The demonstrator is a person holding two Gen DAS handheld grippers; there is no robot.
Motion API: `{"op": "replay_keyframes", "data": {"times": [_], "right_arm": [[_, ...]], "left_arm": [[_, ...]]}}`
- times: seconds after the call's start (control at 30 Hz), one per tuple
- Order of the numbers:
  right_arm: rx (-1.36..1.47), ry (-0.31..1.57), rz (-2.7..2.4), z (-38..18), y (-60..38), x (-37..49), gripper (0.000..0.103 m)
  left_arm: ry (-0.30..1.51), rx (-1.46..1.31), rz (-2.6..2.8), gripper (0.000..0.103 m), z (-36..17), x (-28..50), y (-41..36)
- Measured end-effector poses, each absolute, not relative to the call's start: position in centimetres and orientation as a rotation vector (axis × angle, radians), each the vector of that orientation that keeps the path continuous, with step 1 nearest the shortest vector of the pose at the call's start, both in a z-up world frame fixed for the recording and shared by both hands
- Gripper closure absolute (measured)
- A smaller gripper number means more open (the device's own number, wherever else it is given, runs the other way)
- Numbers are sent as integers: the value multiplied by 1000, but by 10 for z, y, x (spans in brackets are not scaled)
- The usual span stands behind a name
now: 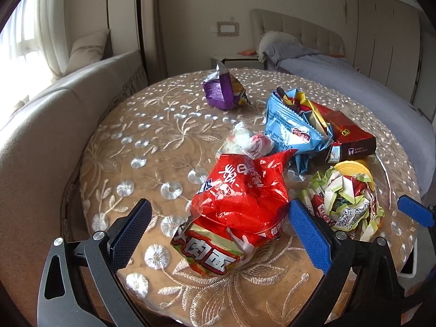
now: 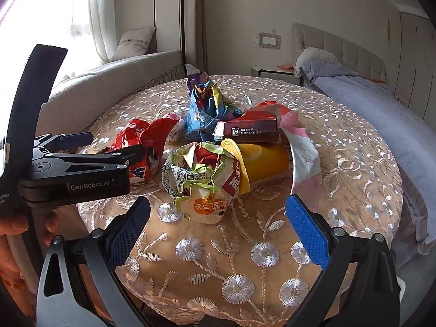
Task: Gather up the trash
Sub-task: 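Grasp the red chip bag with the left tool while the right tool grasps the crumpled wrapper, then carry both held wrappers over the white bin and open both tools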
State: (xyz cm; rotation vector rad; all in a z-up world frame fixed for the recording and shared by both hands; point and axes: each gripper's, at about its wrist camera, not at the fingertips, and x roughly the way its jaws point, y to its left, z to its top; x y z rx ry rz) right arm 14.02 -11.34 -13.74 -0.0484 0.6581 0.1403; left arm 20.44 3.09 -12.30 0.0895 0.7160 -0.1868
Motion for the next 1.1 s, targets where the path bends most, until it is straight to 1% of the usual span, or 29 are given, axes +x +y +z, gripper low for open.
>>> {"op": "replay_keyframes", "data": {"times": [0.03, 0.07, 0.1, 0.13, 0.17, 0.2, 0.27, 0.33, 0.53, 0.57, 0.6, 0.73, 0.8, 0.87, 1.1], "right_arm": [[-30, 673, 155, -140, -112, 146, 4], [-11, 684, 165, -143, -112, 151, 8], [6, 695, 175, -144, -112, 157, 19], [20, 704, 188, -146, -111, 161, 25], [30, 713, 197, -148, -111, 164, 35], [37, 718, 204, -150, -111, 167, 43], [51, 717, 218, -152, -113, 167, 51], [51, 702, 217, -150, -115, 164, 53], [60, 669, 236, -138, -125, 146, 54], [63, 656, 242, -134, -128, 141, 56], [66, 641, 253, -130, -129, 136, 64], [63, 568, 235, -112, -140, 119, 66], [81, 563, 230, -108, -149, 114, 67], [118, 558, 234, -104, -161, 106, 67], [172, 450, 193, -76, -204, 72, 67]], "left_arm": [[734, 84, -207, 5, -126, 210, 30], [745, 80, -216, 5, -129, 215, 30], [752, 77, -225, 6, -132, 219, 29], [762, 73, -237, 11, -135, 223, 29], [774, 68, -247, 25, -138, 226, 28], [784, 58, -253, 29, -142, 230, 28], [775, 44, -248, 31, -143, 230, 29], [766, 47, -232, 31, -141, 228, 29], [728, 10, -207, 31, -128, 200, 29], [720, 16, -203, 31, -125, 195, 27], [714, 26, -199, 31, -123, 190, 24], [700, 58, -192, 31, -116, 177, 13], [703, 49, -201, 31, -112, 169, 9], [689, 57, -209, 31, -107, 159, 2], [629, 108, -242, 31, -85, 132, -30]]}}
